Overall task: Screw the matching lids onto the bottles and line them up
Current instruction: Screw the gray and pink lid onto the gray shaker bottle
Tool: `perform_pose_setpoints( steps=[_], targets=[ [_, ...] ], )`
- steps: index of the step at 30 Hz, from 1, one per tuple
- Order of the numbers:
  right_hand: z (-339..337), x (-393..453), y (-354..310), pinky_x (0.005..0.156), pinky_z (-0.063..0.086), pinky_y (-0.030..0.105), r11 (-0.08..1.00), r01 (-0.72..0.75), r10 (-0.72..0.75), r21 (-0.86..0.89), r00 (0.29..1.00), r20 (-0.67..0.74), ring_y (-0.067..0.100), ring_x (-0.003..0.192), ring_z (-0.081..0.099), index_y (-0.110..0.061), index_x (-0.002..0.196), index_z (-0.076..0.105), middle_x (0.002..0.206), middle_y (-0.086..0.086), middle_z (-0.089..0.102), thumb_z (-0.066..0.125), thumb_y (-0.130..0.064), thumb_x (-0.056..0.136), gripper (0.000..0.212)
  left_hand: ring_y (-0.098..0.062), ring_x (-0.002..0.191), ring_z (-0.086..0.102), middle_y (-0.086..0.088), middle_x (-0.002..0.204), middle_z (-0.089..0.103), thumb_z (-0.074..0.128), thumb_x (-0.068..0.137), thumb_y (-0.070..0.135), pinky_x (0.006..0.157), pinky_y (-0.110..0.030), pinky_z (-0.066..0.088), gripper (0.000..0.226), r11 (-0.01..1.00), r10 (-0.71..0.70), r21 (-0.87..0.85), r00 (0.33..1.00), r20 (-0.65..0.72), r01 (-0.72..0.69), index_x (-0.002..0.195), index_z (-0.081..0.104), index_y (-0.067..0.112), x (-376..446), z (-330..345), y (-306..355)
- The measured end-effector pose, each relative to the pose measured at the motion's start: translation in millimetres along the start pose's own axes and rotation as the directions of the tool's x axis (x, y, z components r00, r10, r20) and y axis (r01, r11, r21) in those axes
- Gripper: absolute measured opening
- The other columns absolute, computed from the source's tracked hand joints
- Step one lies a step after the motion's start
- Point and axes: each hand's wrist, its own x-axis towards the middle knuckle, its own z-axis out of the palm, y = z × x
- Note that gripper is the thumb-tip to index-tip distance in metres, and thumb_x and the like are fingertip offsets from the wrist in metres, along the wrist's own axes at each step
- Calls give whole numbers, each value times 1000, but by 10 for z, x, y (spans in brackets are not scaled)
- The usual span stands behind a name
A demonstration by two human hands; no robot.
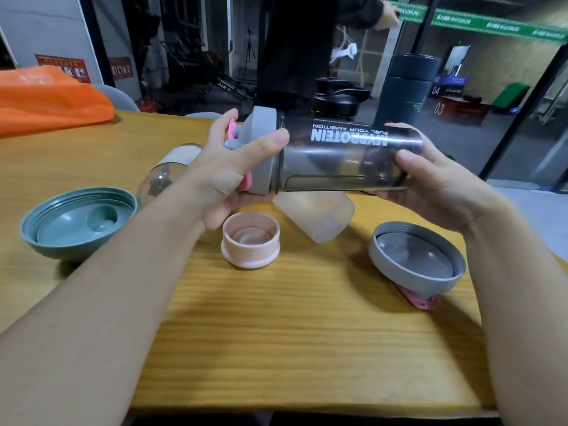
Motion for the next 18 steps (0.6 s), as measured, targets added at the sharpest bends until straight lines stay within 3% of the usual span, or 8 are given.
perform_pose_setpoints(
  steps=[2,4,8,12,16,18],
  targets=[
    [-19,7,7,79,55,34,998,34,-36,54,998,51,24,101,64,-34,123,50,115,5,63,89,-42,52,82,-33,115,58,-5,128,52,82,48,48,65,-44,57,103,999,-32,2,999,-8,32,139,34,38,13,-11,0],
    [-29,14,12,82,55,36,997,51,-55,55,996,64,26,103,63,-33,127,48,113,6,64,90,-39,50,88,-29,102,61,-8,108,48,80,47,50,65,-44,57,104,998,-55,-9,998,-15,55,139,33,37,22,-18,-2],
    [-32,11,3,82,55,36,999,33,-35,41,997,62,26,109,63,-32,130,46,123,4,63,90,-38,50,91,-28,101,62,-11,109,53,80,46,51,65,-44,57,104,999,-52,-3,999,-8,52,139,34,37,24,-27,-8],
    [32,5,-8,79,56,32,1000,-1,2,24,1000,-15,22,110,64,-30,133,42,128,3,60,67,-24,73,65,-28,106,63,-3,135,51,81,48,51,66,-45,57,101,999,-30,-11,1000,-6,30,137,35,41,13,-41,-32],
    [148,19,-24,68,56,22,994,-65,76,93,990,-121,7,94,70,-30,131,45,118,-5,65,46,-44,94,40,-28,113,57,5,144,39,83,48,46,65,-40,58,102,998,55,-5,998,-1,-55,137,31,50,-27,-34,-56],
    [164,30,-28,67,56,22,989,-130,139,72,979,-149,7,88,71,-24,116,57,102,-5,73,31,-46,98,39,-19,107,58,12,140,39,86,53,39,60,-29,56,109,992,125,12,992,0,-125,142,23,48,-55,0,-49]
  ],
)
